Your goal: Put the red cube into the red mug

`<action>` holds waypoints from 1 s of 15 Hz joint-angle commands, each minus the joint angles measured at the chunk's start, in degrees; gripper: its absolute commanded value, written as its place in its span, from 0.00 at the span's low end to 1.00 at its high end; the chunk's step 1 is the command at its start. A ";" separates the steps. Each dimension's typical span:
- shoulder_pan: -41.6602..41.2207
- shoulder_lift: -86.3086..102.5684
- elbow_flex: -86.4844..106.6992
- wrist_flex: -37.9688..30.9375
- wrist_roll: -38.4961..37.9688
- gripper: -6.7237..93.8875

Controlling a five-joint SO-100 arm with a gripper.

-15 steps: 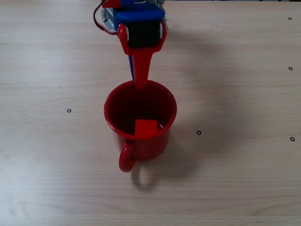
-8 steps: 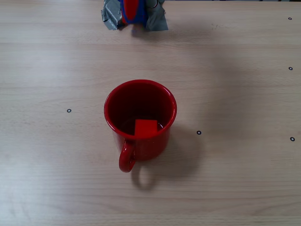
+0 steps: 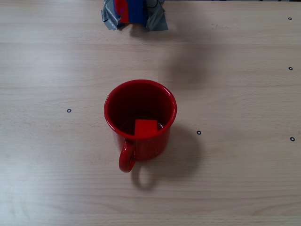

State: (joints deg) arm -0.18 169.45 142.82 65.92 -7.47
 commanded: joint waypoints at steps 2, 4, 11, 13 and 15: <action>1.49 8.96 12.22 -4.04 3.60 0.07; 1.32 14.85 23.47 -9.14 3.43 0.07; -1.41 21.45 37.97 -11.43 3.08 0.07; -1.05 21.45 37.88 -11.43 3.43 0.07; -1.05 21.45 37.97 -11.43 3.34 0.07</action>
State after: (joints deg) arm -0.35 187.73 178.24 54.58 -3.96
